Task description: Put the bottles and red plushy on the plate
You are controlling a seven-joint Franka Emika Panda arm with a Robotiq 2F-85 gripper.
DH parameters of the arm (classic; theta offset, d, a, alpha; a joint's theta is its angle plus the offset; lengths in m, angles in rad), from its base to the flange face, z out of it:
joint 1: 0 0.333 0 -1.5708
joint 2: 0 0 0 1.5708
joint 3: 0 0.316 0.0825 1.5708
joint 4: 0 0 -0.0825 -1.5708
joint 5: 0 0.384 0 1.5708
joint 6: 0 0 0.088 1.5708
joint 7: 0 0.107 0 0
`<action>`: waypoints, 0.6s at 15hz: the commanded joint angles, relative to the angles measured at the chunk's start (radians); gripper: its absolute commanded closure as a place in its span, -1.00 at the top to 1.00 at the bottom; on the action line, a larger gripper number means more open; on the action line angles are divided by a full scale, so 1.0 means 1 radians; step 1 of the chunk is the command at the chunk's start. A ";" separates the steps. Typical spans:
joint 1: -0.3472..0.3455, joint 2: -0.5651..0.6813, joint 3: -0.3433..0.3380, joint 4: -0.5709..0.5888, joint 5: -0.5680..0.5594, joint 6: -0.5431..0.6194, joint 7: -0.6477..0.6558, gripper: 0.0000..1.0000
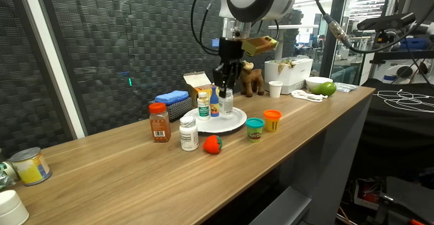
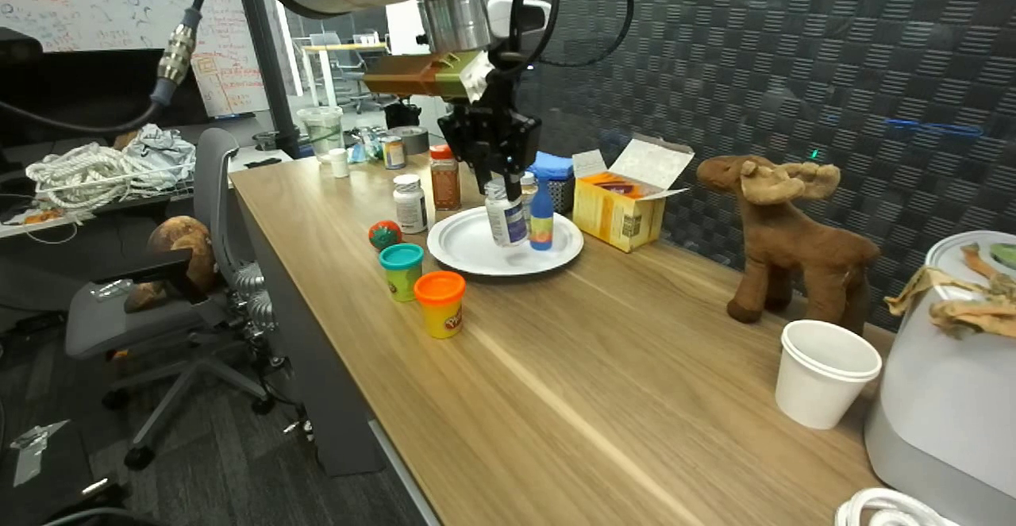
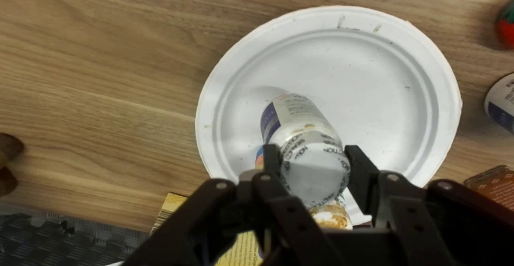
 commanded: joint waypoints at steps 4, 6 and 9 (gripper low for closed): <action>-0.002 0.046 -0.008 0.043 -0.004 -0.002 -0.030 -0.61; -0.002 0.057 -0.013 0.048 -0.010 -0.004 -0.026 -0.61; -0.002 0.070 -0.021 0.054 -0.019 -0.004 -0.022 -0.61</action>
